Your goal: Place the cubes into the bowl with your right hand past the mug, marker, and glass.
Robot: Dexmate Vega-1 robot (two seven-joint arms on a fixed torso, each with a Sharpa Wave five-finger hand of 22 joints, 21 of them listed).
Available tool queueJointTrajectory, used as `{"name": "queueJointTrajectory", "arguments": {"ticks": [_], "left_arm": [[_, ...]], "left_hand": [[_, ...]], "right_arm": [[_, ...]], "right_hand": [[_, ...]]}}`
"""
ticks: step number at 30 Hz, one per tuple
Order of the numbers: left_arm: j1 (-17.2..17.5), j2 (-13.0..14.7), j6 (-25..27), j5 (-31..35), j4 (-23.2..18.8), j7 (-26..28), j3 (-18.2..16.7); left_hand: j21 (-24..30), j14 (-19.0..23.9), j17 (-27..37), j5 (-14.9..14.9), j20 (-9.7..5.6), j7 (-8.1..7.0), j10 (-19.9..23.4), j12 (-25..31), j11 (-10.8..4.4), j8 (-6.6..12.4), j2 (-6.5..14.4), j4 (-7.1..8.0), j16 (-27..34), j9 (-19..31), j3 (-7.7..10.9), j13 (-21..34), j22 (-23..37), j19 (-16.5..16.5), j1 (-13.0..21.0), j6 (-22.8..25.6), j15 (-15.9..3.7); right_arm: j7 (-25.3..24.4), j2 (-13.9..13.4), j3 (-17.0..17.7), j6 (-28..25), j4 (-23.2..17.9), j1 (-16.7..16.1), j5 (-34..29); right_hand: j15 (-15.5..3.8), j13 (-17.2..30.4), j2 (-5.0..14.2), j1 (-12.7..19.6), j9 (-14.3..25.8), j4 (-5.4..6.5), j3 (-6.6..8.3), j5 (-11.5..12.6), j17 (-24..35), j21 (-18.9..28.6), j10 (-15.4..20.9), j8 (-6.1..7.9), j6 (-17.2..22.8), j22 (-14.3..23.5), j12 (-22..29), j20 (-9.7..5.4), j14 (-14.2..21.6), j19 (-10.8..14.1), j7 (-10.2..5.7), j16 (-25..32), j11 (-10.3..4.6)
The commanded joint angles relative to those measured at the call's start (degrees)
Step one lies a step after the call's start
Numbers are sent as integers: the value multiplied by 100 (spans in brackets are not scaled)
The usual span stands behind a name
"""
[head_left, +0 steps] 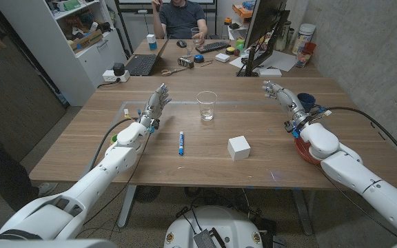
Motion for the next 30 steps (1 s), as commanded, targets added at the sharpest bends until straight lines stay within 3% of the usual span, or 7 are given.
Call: {"name": "queueJointTrajectory", "arguments": {"ticks": [1, 9, 16, 27, 30], "left_arm": [[-104, -31, 16, 6, 157, -67, 22], [-216, -78, 34, 6, 312, -193, 72], [-309, -126, -1, 37, 464, -290, 119], [-348, -76, 81, 66, 464, -356, 154], [-354, -76, 66, 80, 470, -353, 156]], "left_hand": [[3, -52, 11, 21, 19, -19, -34, 18, 0, 53, -26, 18, 26, 31, -30, 8, 27, -18, 10, 1, 8], [0, -54, 11, 23, 38, -28, -35, 18, -3, 51, -29, 22, 26, 31, -39, 8, 28, -21, 3, 1, 6], [-3, -57, 10, 24, 41, -23, -37, 17, 7, 50, -30, 24, 25, 32, -45, 8, 28, -23, -1, 2, 7], [-7, -68, 10, 26, 44, -20, -40, 17, -8, 45, -30, 28, 22, 32, -55, 8, 29, -28, -8, -6, 14], [-7, -66, 10, 27, 44, -18, -34, 20, 5, 45, -30, 28, 23, 32, -57, 8, 29, -26, -10, -6, 14]], "right_arm": [[-707, -641, 317, -539, -1132, -791, -1156], [-1052, -1071, 592, -1334, -2044, -1365, -2103], [-1066, -1275, 633, -2083, -2682, -1611, -2815], [-1069, -1472, 490, -2895, -3369, -1810, -3984], [-1212, -1398, 393, -2890, -3357, -1802, -4268]], "right_hand": [[28, 33, -6, 71, 25, -29, 25, 17, 14, -21, 40, 48, 49, 20, -1, 51, 43, 5, -18, 31, -29], [8, 33, -10, 101, 25, -55, 43, 13, 9, -35, 96, 58, 86, 21, 18, 60, 72, 5, -33, 36, -44], [-16, 32, -26, 122, 25, -78, 51, 7, 6, -49, 146, 64, 115, 22, 34, 66, 106, 6, -48, 42, -76], [-59, 32, -108, 168, 25, -149, 41, -5, -3, -55, 164, 67, 148, 22, 34, 138, 126, 53, -91, 34, -97], [-75, 31, -170, 171, 24, -179, 16, -15, -3, -51, 197, 69, 166, 21, 44, 176, 152, 101, -102, 40, -107]]}}
